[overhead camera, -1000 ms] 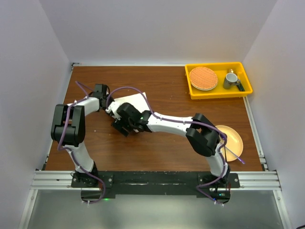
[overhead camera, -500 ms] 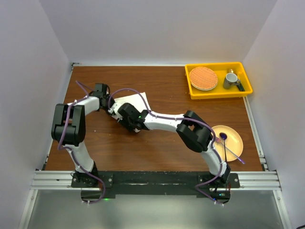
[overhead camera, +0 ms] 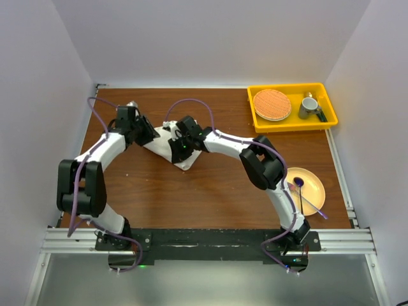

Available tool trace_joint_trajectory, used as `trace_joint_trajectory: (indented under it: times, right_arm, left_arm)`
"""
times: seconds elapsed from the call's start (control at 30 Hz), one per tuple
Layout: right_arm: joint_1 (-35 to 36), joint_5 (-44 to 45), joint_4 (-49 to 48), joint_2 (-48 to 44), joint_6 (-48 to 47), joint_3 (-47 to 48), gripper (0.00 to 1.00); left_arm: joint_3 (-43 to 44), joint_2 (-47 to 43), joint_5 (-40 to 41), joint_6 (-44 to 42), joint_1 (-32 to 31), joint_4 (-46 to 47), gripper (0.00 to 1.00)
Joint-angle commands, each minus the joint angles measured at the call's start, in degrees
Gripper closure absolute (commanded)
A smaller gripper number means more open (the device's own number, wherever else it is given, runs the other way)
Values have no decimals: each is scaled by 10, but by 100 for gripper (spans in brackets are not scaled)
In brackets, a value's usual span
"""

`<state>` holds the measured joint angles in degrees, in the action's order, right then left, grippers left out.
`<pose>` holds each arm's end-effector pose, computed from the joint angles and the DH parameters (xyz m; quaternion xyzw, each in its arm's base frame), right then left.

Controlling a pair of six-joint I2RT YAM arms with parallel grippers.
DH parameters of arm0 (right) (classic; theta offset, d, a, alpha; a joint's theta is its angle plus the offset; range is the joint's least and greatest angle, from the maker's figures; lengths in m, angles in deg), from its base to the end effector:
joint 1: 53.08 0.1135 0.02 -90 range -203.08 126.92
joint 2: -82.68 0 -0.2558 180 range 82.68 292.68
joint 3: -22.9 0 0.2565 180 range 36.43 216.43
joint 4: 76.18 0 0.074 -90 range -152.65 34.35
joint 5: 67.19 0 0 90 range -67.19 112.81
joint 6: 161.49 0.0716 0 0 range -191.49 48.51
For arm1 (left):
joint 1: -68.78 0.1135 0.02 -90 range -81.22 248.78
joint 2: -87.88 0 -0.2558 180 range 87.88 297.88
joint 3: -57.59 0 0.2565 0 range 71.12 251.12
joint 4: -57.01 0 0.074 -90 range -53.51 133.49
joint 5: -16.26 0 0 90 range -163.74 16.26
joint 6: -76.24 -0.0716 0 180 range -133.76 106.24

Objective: Fold the napkin, place the utensils inside, and roll it up
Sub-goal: Roll the napkin with the utensil

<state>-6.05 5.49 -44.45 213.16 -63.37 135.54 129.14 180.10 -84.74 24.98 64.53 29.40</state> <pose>0.3406 0.3969 0.1211 -0.3580 0.8574 0.2834 0.2374 0.3639 -0.0407 0.1709 -0.2432 0.8985 -0.2132 0.2970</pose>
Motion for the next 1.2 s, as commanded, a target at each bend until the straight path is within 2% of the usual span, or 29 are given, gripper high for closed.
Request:
trace_joint_trajectory:
  times: [0.0, 0.07, 0.2, 0.27, 0.37, 0.47, 0.57, 0.87, 0.93, 1.03, 1.17]
  right_arm:
    - [-38, -147, 1, 50, 96, -7, 100]
    - [-60, -207, -31, 64, 146, -13, 100]
    - [-89, -289, -83, 103, 243, -23, 100]
    - [-100, -312, -164, 110, 328, -47, 100]
    - [-113, -324, -212, 116, 389, -69, 100]
    - [-118, -322, -196, 124, 392, -56, 100]
    - [-121, -331, -204, 128, 399, -55, 100]
    - [-128, -348, -228, 113, 406, -65, 97]
    - [-128, -348, -231, 106, 402, -66, 96]
    - [-129, -345, -202, 96, 380, -57, 92]
    - [-129, -320, -131, 82, 316, -17, 76]
  left_arm:
    - [30, -72, 69, -39, -1, -6, 55]
    - [15, -92, 62, -37, -1, -2, 54]
    - [-46, -100, -20, -5, -1, 97, 57]
    - [-55, -68, -66, 7, -2, 116, 60]
    - [-67, -20, -118, 38, -3, 186, 64]
    - [-80, 8, -128, 72, -7, 265, 65]
    - [-78, 32, -118, 82, -8, 292, 66]
    - [-84, 103, -78, 100, -8, 310, 70]
    - [-72, 124, -53, 99, -9, 267, 74]
    - [-63, 135, -30, 86, -9, 239, 76]
    - [-49, 147, -19, 73, -9, 220, 79]
